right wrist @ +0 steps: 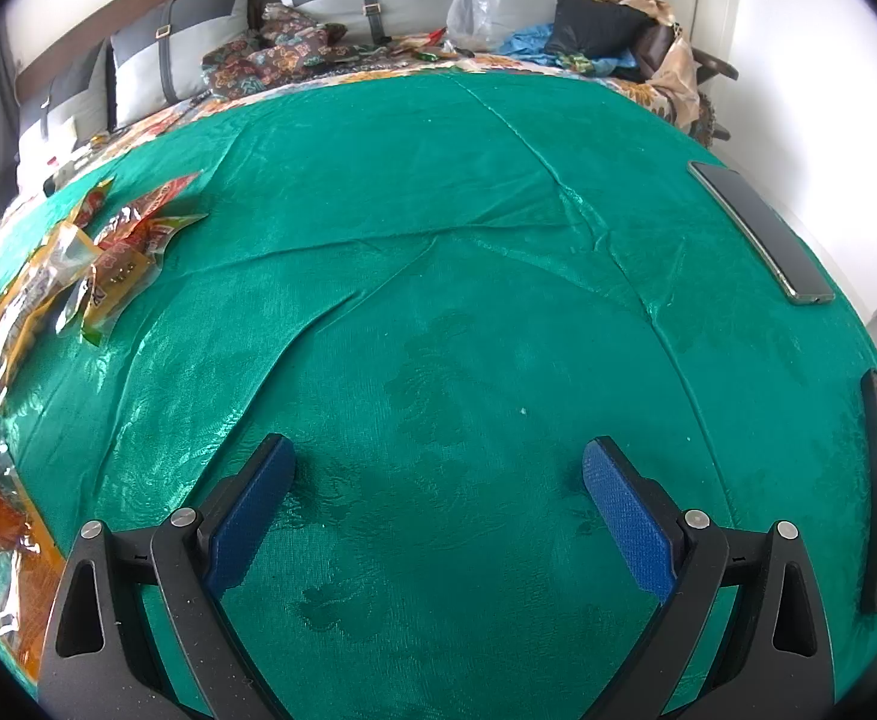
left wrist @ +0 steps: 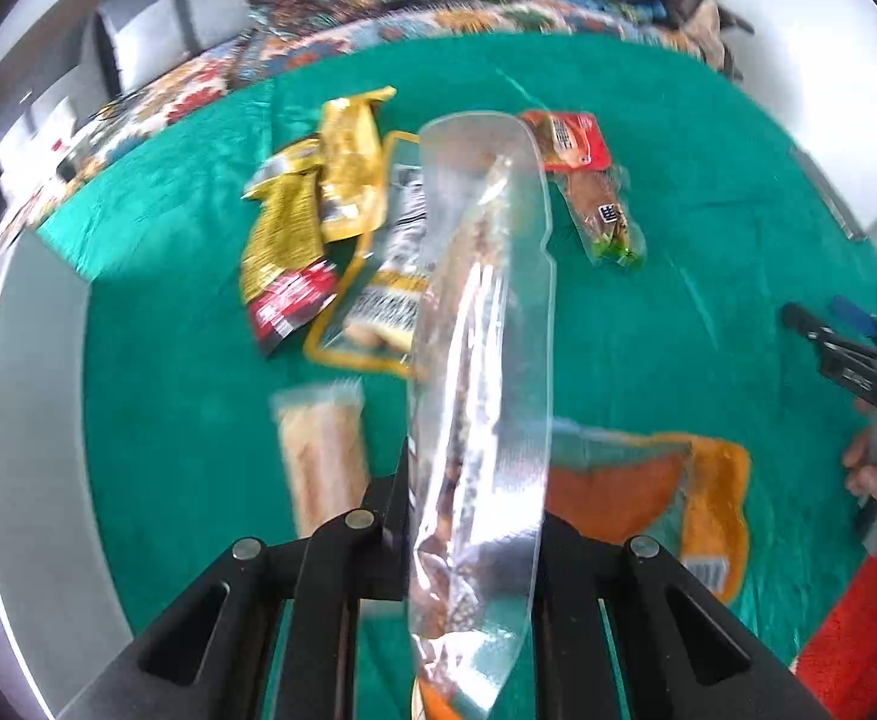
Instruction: Organize snacks
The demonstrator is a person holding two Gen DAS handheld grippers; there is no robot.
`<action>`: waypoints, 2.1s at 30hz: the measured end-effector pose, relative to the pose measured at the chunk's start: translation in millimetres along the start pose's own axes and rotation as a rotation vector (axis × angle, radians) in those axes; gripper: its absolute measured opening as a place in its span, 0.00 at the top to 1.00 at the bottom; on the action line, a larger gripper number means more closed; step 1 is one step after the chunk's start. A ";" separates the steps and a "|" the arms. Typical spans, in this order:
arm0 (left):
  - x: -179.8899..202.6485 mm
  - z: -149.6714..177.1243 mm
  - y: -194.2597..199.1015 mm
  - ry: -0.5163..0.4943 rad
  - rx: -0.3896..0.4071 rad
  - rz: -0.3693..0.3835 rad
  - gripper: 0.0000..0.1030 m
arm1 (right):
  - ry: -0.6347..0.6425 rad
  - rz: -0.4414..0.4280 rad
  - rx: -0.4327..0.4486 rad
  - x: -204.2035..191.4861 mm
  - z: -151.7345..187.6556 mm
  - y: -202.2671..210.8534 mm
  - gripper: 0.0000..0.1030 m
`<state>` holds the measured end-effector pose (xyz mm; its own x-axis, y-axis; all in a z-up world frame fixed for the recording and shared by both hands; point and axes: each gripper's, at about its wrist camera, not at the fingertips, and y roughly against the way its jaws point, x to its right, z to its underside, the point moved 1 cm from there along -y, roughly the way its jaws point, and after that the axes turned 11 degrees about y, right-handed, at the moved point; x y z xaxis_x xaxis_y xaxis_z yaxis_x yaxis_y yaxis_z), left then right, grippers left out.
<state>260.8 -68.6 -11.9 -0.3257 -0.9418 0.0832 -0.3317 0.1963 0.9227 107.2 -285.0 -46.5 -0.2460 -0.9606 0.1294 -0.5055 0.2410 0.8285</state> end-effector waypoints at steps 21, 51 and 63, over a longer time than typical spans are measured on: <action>-106.3 106.7 61.0 0.439 0.093 0.222 0.87 | 0.037 -0.045 -0.010 -4.7 -1.5 1.5 0.05; -110.6 147.3 94.6 0.516 0.193 0.259 0.87 | 0.520 -0.511 -0.233 -279.2 -54.9 46.7 0.92; -125.6 155.0 107.1 0.551 0.232 0.275 0.87 | 0.200 -0.689 -0.181 -215.4 -94.8 66.3 0.96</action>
<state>129.0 113.0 18.2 0.0547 -0.8387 0.5418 -0.5034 0.4454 0.7404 205.1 -75.2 32.2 0.2415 -0.8971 -0.3700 -0.3424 -0.4356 0.8325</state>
